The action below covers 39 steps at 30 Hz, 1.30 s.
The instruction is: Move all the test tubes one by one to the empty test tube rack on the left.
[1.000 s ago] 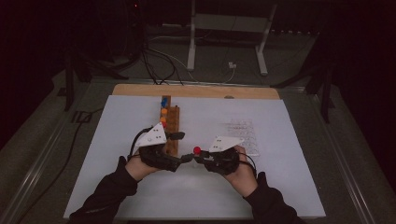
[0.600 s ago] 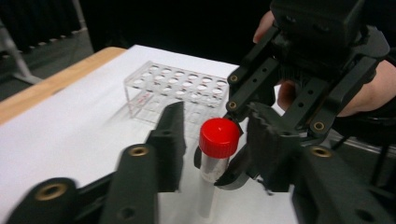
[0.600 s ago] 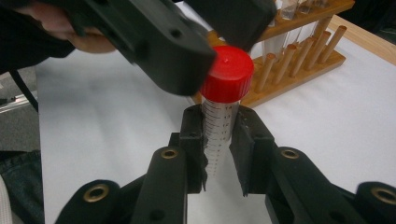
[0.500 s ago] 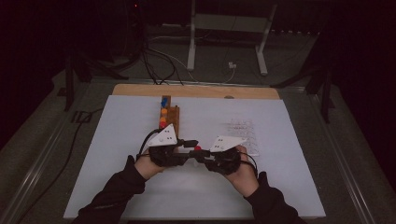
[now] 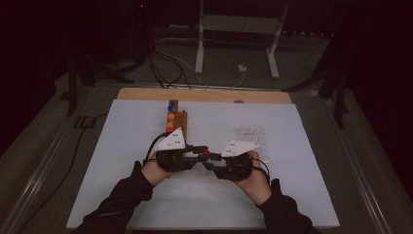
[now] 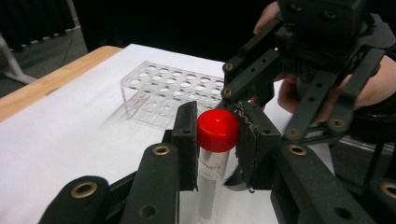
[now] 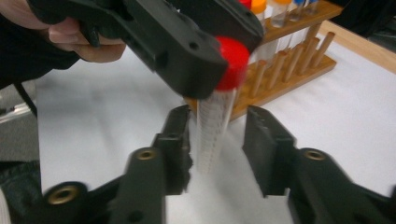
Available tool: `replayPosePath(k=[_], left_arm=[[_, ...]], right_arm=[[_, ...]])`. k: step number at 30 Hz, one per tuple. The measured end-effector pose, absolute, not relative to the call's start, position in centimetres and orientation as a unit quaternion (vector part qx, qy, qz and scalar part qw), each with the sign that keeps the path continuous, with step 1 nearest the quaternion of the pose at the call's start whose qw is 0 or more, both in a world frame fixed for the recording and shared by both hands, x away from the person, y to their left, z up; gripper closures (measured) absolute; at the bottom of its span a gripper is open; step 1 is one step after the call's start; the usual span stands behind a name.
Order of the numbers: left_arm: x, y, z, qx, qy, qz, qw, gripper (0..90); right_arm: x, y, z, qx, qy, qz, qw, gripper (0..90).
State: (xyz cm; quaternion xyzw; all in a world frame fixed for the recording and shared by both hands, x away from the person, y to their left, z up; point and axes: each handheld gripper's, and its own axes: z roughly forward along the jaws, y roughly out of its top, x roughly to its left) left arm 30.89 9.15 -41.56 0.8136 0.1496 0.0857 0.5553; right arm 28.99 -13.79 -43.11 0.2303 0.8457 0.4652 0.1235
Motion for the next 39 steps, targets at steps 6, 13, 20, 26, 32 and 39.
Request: replayPosePath(k=[6, 13, 20, 26, 32, 39], left_arm=[[31.2, 10.7, -40.0, 0.806, 0.161, 0.114, 0.558, 71.8], [31.4, 13.2, -38.0, 0.796, 0.178, 0.149, 0.559, 71.8], [32.0, 15.8, -37.0, 0.787, 0.203, 0.18, 0.555, 71.7], [32.7, 17.5, -37.1, 0.779, 0.228, 0.2, 0.549, 71.7], [33.6, 18.3, -38.3, 0.771, 0.248, 0.201, 0.551, 71.7], [34.0, 18.6, -40.4, 0.769, 0.266, 0.192, 0.548, 71.7]], right_arm=[[29.2, -14.6, -42.6, 0.245, 0.832, 0.48, 0.132, 37.7], [29.4, -16.0, -42.0, 0.273, 0.815, 0.495, 0.127, 16.6], [29.2, -16.7, -42.1, 0.281, 0.812, 0.498, 0.117, 0.0], [29.2, -17.2, -41.6, 0.285, 0.8, 0.515, 0.114, 0.0], [29.0, -17.3, -41.5, 0.285, 0.8, 0.513, 0.123, 0.0], [29.1, -17.4, -41.5, 0.286, 0.799, 0.514, 0.125, 0.0]])
